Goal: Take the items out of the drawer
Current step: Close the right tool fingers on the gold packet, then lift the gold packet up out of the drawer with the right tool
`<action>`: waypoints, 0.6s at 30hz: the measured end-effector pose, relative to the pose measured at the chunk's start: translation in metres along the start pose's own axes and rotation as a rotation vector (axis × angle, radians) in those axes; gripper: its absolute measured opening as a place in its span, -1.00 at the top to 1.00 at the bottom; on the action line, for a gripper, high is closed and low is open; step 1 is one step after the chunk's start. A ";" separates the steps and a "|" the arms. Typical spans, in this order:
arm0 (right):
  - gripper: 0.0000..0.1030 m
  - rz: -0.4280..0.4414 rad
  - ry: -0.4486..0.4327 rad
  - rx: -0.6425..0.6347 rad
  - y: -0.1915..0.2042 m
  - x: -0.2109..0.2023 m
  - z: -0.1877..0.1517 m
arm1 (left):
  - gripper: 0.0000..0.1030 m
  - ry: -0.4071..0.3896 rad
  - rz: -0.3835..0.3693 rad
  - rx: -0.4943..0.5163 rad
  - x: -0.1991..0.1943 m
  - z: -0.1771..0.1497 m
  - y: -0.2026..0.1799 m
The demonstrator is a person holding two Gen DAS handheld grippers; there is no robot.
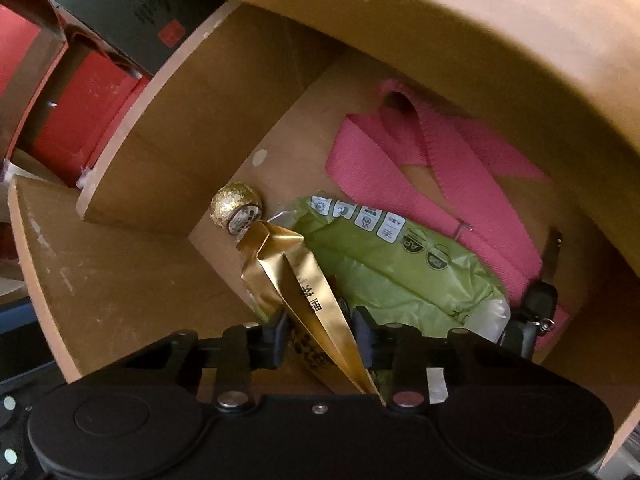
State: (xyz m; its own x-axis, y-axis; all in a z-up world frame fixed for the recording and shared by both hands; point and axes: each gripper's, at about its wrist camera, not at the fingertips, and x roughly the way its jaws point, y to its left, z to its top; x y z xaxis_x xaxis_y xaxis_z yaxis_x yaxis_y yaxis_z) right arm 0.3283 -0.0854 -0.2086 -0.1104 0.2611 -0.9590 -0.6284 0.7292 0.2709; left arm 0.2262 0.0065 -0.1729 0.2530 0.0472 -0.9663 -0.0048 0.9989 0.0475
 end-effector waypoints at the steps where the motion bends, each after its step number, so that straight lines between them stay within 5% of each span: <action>1: 0.44 -0.001 -0.009 0.000 0.000 -0.002 -0.002 | 0.22 0.001 0.000 0.002 0.001 0.000 -0.001; 18: 0.60 -0.103 -0.304 -0.067 0.023 -0.064 -0.029 | 0.06 -0.008 0.019 -0.018 -0.005 0.001 0.000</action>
State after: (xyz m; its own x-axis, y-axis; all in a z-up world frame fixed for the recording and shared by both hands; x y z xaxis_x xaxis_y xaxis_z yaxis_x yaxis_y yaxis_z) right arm 0.2982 -0.1035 -0.1433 0.1844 0.3725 -0.9095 -0.6746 0.7210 0.1585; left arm 0.2263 0.0060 -0.1679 0.2607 0.0662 -0.9632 -0.0271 0.9978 0.0613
